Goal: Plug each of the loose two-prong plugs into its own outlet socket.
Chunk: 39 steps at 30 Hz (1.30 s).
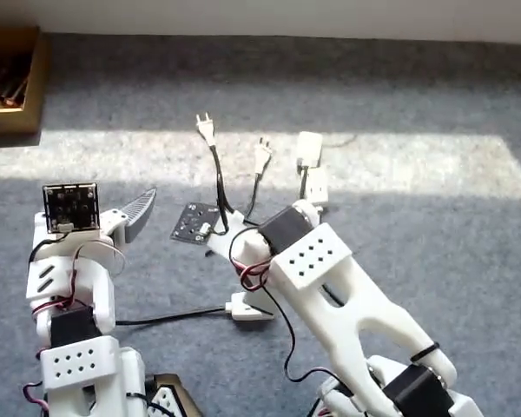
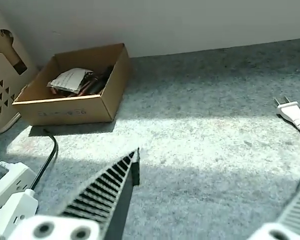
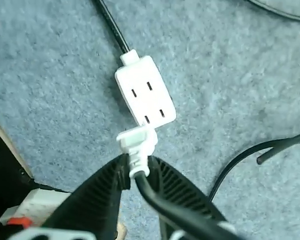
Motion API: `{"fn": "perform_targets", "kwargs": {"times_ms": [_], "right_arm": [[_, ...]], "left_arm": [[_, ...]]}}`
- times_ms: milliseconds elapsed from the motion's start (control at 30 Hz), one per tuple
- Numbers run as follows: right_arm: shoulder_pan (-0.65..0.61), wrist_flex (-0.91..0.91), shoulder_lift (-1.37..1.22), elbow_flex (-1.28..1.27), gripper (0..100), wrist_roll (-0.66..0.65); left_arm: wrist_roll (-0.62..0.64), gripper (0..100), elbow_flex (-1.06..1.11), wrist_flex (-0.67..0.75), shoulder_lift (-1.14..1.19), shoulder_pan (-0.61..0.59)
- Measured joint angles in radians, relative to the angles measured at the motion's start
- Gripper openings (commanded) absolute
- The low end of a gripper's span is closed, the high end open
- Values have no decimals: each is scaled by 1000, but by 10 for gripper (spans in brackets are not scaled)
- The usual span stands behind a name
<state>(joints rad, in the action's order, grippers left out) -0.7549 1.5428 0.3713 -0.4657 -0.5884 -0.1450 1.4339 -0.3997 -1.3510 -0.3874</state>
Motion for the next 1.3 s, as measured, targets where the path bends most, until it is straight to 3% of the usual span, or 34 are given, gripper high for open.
{"fn": "perform_targets", "kwargs": {"times_ms": [1300], "right_arm": [[60, -146, 12, -126, 5, -107]], "left_arm": [[0, 447, 17, 0, 0, -9]]}}
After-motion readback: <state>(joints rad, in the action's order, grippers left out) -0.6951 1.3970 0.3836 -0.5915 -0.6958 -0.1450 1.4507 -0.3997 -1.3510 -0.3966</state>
